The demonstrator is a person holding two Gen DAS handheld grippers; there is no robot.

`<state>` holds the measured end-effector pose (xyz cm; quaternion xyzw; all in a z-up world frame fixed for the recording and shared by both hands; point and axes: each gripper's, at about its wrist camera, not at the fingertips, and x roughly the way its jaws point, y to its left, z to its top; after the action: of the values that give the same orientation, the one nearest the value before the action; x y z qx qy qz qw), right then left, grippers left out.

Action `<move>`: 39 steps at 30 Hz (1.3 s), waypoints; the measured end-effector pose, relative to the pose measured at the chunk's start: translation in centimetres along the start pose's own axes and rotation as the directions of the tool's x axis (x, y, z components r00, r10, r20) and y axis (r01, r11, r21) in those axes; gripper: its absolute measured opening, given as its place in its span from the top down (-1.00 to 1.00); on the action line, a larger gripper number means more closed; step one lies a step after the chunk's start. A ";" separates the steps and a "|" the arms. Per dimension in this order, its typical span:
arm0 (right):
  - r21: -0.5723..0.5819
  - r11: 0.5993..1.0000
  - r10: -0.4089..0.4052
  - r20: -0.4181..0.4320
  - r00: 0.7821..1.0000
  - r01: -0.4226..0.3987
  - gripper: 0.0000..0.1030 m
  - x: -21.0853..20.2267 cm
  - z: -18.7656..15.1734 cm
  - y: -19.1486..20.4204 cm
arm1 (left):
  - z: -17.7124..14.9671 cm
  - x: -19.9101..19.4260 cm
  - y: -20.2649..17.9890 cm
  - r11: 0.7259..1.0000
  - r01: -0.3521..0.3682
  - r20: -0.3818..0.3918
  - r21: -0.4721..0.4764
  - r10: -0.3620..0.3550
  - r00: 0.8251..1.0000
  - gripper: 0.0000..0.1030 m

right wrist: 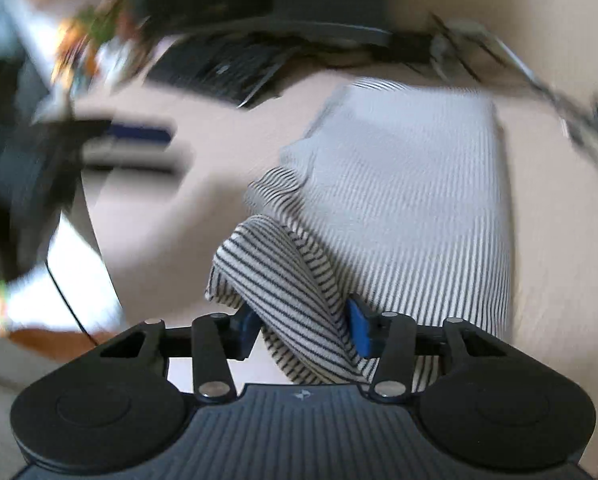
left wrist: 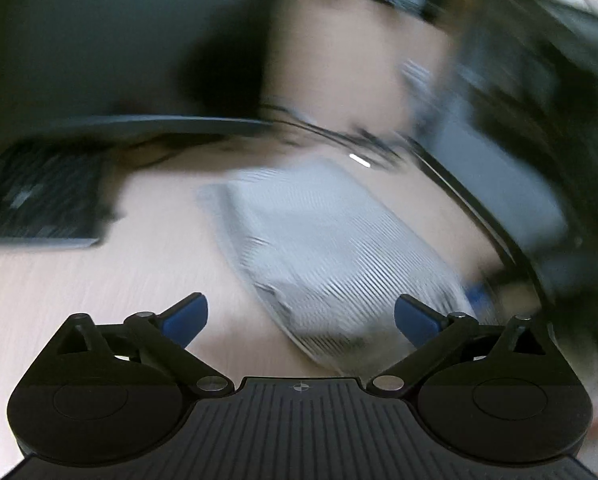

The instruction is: Fold clothes

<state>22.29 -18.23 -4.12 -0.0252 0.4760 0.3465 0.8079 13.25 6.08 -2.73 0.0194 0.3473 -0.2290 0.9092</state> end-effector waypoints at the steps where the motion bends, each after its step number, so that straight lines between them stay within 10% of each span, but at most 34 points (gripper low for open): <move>1: 0.056 0.998 0.020 0.001 1.000 -0.020 0.13 -0.1 0.0 -0.7 | -0.4 0.3 -1.1 0.997 0.020 -0.017 0.073 -0.019 1.000 -1.00; 13: 0.344 0.934 0.091 0.035 0.995 -0.097 0.13 0.4 0.0 -3.9 | -1.4 4.6 -4.3 0.968 0.037 -0.055 0.249 -0.024 0.998 -1.00; 20: 0.261 0.964 0.031 0.042 0.999 -0.041 0.12 -0.3 -0.5 -2.0 | -1.4 5.9 -4.5 0.953 0.030 -0.037 0.301 -0.019 0.999 -1.00; 26: 0.147 0.989 -0.036 0.109 0.993 0.019 -0.31 -3.5 -0.8 -0.4 | -1.4 7.0 -5.4 0.924 0.052 -0.046 0.380 -0.037 0.998 -1.00; 31: -0.016 0.969 -0.238 0.212 0.948 0.247 -0.59 -7.6 -2.6 0.3 | -1.3 7.4 -6.4 0.897 0.073 -0.013 0.435 -0.075 0.997 -1.00; 34: -0.216 0.871 -0.398 0.218 0.891 0.442 -0.61 -7.9 -5.2 0.9 | -1.2 7.0 -7.3 0.878 0.122 0.022 0.463 -0.149 0.989 -0.99; 39: -0.338 0.804 -0.462 0.164 0.872 0.490 -0.61 -5.9 -8.6 0.0 | 0.2 7.1 -7.6 0.894 0.203 0.032 0.400 -0.235 0.971 -0.01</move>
<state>13.99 -24.56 -4.13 -0.2826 0.3507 0.2165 0.8662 14.68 -3.63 -6.19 0.1532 0.2575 -0.3958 0.8681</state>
